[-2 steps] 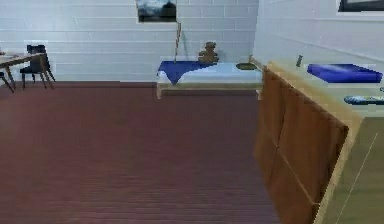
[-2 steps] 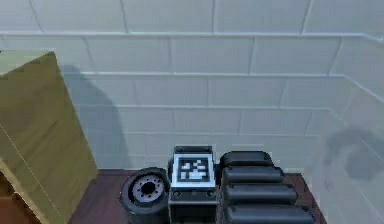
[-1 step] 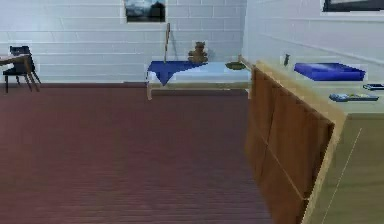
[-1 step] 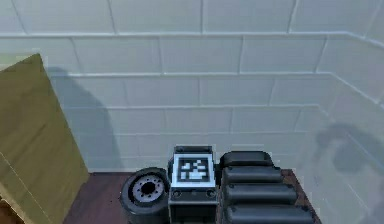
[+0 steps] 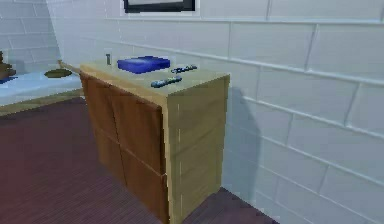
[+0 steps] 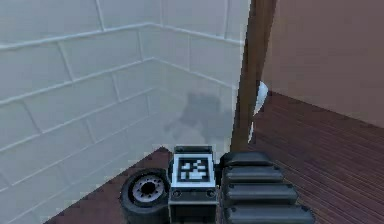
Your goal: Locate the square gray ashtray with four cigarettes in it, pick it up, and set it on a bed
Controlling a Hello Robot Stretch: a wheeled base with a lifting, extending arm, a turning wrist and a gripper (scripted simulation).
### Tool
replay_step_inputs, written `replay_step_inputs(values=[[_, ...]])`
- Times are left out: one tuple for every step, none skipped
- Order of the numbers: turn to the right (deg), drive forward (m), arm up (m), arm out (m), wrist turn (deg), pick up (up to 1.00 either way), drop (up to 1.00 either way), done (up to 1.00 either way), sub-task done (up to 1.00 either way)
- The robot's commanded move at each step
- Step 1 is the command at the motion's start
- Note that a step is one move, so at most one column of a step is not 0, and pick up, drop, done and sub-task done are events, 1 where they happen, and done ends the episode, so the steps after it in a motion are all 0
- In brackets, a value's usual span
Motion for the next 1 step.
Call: replay_step_inputs(values=[[21.0, 0.0, 0.0, 0.0, 0.0, 0.0, 0.0, 0.0, 0.0]])
